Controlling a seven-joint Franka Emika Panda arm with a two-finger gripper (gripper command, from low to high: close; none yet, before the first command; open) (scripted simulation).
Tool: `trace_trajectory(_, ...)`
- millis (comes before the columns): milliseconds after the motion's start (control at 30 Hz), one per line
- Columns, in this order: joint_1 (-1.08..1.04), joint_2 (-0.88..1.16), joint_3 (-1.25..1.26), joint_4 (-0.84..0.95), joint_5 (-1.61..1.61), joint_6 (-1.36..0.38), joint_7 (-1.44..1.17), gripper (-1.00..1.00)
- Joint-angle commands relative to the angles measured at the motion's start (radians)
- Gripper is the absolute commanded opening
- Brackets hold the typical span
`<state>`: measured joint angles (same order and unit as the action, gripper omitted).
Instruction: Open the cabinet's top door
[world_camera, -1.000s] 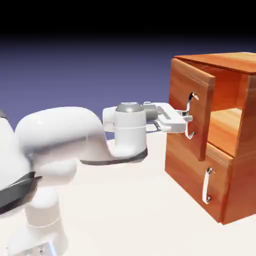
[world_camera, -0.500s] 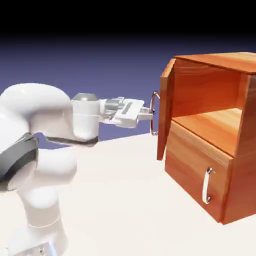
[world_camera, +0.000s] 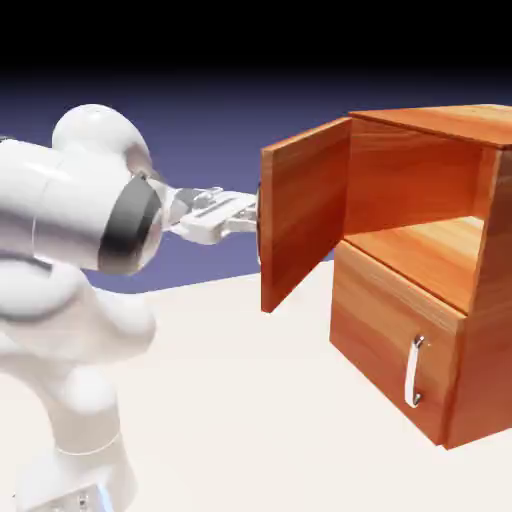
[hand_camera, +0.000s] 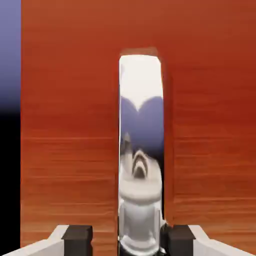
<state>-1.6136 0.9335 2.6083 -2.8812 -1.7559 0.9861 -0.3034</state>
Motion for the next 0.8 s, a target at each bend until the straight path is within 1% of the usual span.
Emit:
trace_trajectory(0,0.036,0.016,-0.024,0.006,-0.021,-0.025,-0.003,-1.0)
trace_trajectory(100,0.144,-0.006,-0.081,0.038,0.011,-0.107,0.035,-1.0)
trace_trajectory(300,0.271,-0.222,-0.091,0.187,0.26,-0.187,0.203,-1.0)
trace_trajectory(533,0.356,-0.476,-0.126,0.379,0.5,-0.2,0.325,-1.0)
trace_trajectory(767,0.39,-0.729,-0.165,0.582,0.693,-0.186,0.361,-1.0)
